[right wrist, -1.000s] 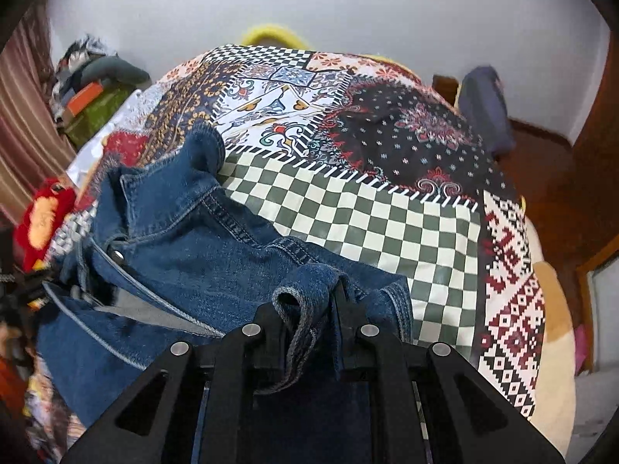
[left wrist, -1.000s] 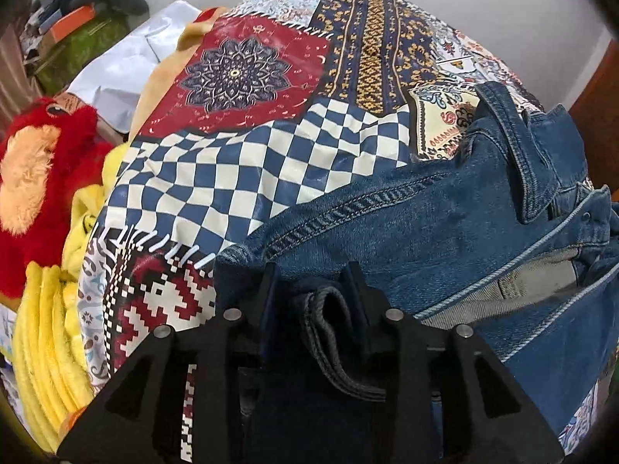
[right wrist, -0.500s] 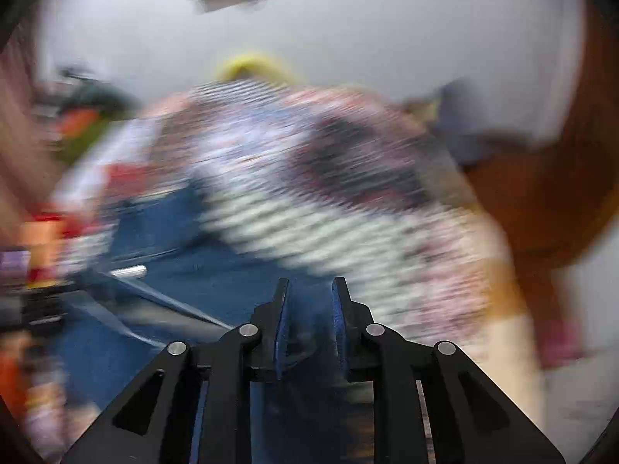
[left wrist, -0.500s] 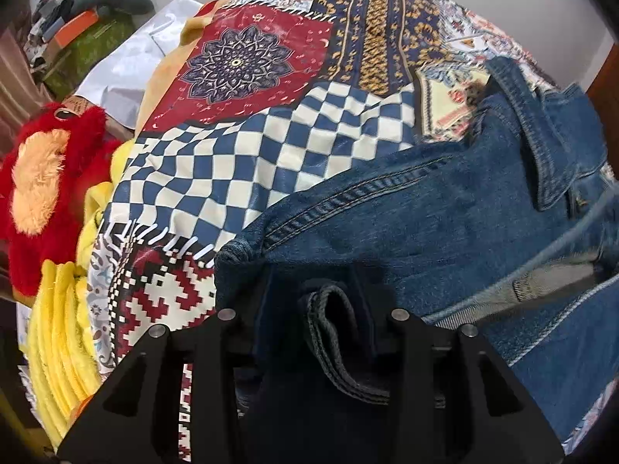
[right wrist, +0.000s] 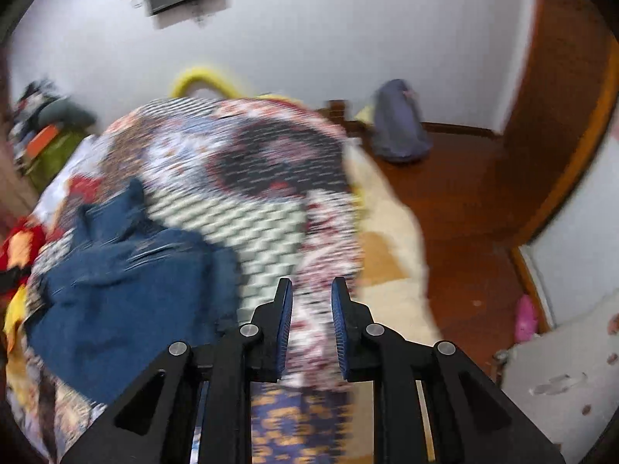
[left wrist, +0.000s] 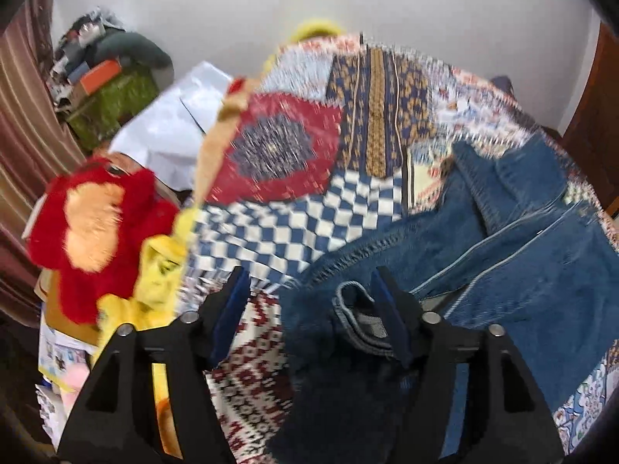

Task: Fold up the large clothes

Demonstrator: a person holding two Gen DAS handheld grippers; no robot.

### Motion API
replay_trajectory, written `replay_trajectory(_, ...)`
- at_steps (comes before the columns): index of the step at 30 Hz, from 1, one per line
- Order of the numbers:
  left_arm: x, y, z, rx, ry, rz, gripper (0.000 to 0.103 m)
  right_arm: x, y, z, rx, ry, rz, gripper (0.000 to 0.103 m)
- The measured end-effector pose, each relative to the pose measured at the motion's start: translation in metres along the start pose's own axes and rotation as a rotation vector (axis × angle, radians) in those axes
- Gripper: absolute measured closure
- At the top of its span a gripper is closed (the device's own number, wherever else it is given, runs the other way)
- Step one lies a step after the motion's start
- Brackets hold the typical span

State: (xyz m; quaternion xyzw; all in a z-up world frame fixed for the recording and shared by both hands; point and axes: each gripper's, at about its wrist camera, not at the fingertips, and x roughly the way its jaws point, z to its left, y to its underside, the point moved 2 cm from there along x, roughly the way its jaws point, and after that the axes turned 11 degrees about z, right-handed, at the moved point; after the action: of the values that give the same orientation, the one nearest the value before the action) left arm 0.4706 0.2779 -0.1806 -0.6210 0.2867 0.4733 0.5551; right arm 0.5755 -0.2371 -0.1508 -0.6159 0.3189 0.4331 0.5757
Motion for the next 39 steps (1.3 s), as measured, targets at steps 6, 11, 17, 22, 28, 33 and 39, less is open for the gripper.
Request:
replay_trajectory(6,-0.025,0.023,-0.001,0.088,0.022,-0.01,0.018,0.016,0.006,0.095,-0.165,-0.148,0.049,0.087)
replay_trajectory(11,-0.002,0.053,-0.022,0.172,0.037,0.074,0.018,0.028,0.015,0.153,-0.267,-0.19,0.077,0.087)
replay_trajectory(17,0.041,0.063,-0.034,0.166,0.062,0.143,0.018,0.065,0.018,0.189,-0.324,-0.156,0.149,0.087)
replay_trajectory(22,0.057,0.036,-0.033,0.128,0.07,0.126,0.018,0.102,0.008,0.195,-0.33,-0.09,0.203,0.087)
replay_trajectory(28,0.075,-0.005,-0.009,0.041,-0.006,0.103,0.017,0.128,-0.028,0.166,-0.198,-0.034,0.187,0.087)
replay_trajectory(33,0.086,-0.01,0.013,-0.045,0.034,0.135,0.015,0.127,-0.035,0.144,-0.144,0.037,0.187,0.087)
replay_trajectory(39,0.052,0.002,0.02,-0.005,-0.066,0.096,0.015,0.102,-0.023,0.117,-0.117,0.046,0.219,0.087)
